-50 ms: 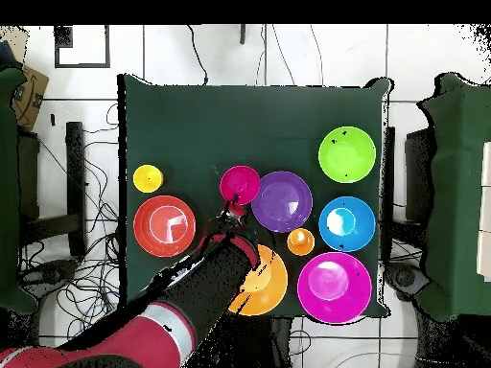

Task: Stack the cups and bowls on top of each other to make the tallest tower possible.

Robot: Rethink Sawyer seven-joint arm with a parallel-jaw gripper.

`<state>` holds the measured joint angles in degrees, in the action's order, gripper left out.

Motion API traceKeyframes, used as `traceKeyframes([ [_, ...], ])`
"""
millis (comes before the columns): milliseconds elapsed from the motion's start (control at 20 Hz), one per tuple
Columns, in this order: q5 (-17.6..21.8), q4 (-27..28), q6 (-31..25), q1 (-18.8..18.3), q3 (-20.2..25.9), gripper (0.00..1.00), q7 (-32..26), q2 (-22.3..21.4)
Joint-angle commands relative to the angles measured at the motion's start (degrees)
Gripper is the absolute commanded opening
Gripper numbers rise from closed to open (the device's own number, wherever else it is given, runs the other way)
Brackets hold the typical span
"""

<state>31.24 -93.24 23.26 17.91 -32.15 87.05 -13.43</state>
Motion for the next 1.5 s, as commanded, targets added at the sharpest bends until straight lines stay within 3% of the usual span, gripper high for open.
traceKeyframes([
  [50,-3.2,6.3,-1.6,1.0,-1.5,0.0,2.2,5.4],
  [300,-4.6,8.6,-0.1,1.2,-1.9,0.0,2.9,8.6],
  [700,4.5,11.2,-5.2,-3.3,6.6,0.0,4.3,6.4],
  [1000,6.3,12.8,-6.1,-4.8,9.0,0.0,4.5,7.3],
  [1350,11.2,11.7,-14.1,-6.6,13.9,0.0,2.6,3.3],
  [1500,11.8,11.5,-15.0,-7.0,14.5,0.0,2.3,3.0],
])
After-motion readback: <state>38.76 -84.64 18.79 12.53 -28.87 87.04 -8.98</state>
